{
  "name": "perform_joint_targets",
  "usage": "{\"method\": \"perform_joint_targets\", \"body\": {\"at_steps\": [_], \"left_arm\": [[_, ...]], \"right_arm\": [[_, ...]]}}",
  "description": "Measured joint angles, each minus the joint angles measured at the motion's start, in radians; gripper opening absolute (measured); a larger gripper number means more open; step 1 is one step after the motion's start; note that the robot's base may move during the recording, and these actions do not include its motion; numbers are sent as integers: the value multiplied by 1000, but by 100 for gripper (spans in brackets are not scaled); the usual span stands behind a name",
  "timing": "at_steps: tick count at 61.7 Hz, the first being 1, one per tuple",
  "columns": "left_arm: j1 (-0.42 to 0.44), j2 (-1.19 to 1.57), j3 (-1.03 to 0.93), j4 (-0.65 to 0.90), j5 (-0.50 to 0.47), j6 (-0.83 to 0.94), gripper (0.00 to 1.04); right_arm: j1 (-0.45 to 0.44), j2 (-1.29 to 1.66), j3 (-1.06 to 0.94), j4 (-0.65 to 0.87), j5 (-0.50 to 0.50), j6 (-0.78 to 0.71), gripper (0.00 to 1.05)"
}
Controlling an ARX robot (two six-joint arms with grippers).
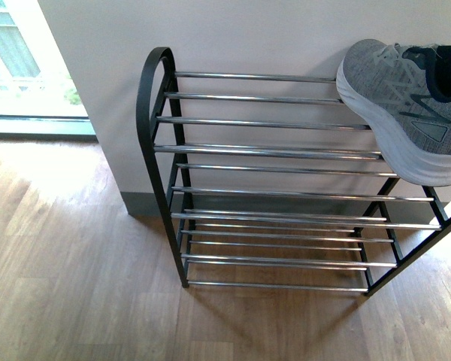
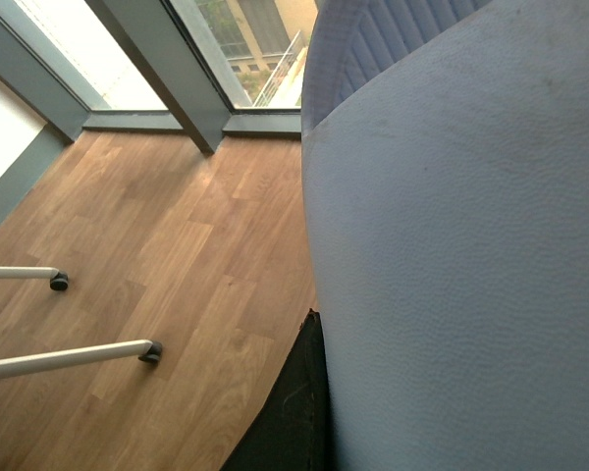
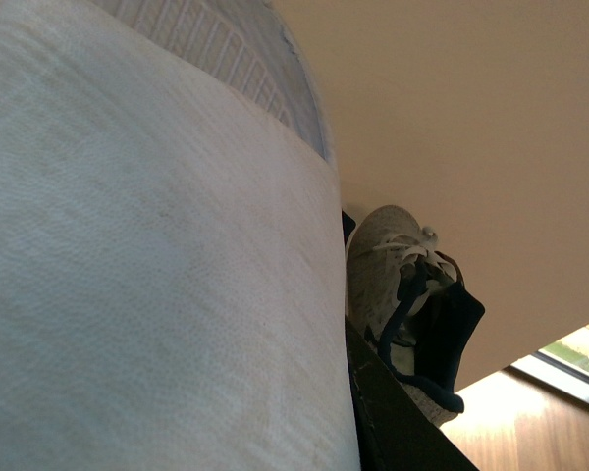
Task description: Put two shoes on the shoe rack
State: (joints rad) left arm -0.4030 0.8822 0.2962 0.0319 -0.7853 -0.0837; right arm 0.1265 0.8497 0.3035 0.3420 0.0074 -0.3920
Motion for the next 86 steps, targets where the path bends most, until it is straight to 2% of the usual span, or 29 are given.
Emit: {"method": "perform_joint_targets", "body": {"at_steps": [29,30,33,36,43,55,73,86], "left_arm": [[0,-2,0,0,-1,0,2],[0,-2,0,0,-1,0,2],[0,-2,0,0,0,0,2],[0,-2,0,0,-1,0,2],[0,-2,0,0,0,0,2],[0,-2,0,0,0,0,2],[0,-2,0,0,0,0,2],[0,-2,0,0,0,0,2]], "right_arm": [[3,-1,0,0,-3,1,1],[1,0,0,-3,-11,10,1],[-11,30,25,-55,-118,82,1],[3,109,73,-32,-185,178,1],[104,392,253,55,-107,332,1],[188,737,478,87,-29,399,1],[151,1006,626,105,88,392,1],[117,1175,686,185,174,289,1]]}}
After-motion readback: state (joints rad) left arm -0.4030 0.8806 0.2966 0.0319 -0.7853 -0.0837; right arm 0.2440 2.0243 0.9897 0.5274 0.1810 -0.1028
